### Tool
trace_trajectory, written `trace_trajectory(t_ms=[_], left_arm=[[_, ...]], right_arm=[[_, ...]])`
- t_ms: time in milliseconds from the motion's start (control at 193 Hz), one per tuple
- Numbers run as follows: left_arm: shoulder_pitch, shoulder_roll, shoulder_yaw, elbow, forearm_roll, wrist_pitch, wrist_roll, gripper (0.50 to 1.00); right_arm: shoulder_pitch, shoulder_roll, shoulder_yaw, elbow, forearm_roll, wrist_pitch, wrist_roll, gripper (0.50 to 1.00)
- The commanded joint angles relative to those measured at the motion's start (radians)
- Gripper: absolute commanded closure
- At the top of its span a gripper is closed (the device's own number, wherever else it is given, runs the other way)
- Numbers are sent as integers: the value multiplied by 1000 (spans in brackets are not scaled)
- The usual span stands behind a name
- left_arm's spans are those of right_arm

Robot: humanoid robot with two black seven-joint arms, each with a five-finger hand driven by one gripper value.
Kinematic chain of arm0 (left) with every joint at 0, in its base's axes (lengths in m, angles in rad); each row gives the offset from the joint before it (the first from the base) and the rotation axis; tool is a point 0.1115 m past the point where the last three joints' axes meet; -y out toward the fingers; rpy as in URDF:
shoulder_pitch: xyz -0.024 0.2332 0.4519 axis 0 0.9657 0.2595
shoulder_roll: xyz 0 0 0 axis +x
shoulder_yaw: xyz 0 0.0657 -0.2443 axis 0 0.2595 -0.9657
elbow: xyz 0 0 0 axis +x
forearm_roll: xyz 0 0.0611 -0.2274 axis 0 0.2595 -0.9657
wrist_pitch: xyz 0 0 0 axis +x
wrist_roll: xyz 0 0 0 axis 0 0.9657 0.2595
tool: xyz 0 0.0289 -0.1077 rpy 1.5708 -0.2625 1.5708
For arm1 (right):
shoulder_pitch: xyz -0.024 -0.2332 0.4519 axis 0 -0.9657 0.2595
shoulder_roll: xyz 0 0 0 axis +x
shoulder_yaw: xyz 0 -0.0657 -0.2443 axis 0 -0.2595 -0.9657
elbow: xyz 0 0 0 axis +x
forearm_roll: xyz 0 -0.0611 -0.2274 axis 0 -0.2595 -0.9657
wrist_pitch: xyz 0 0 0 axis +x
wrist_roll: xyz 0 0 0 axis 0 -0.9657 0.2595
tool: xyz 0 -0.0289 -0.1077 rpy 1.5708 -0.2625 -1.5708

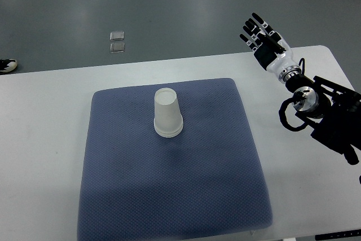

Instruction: Stack paper cups

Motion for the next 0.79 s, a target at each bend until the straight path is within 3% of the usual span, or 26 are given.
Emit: trace_trajectory(t_ms=[0,254,783], left_arm=[[0,0,0,0,0,0,0,500],[0,0,0,0,0,0,0,500],[0,0,0,0,0,0,0,500]], right_arm=[[0,8,2,-3,-36,-10,4,579],[-1,23,0,-6,-193,-99,5,581],[8,86,2,-4,-234,-104,8,579]])
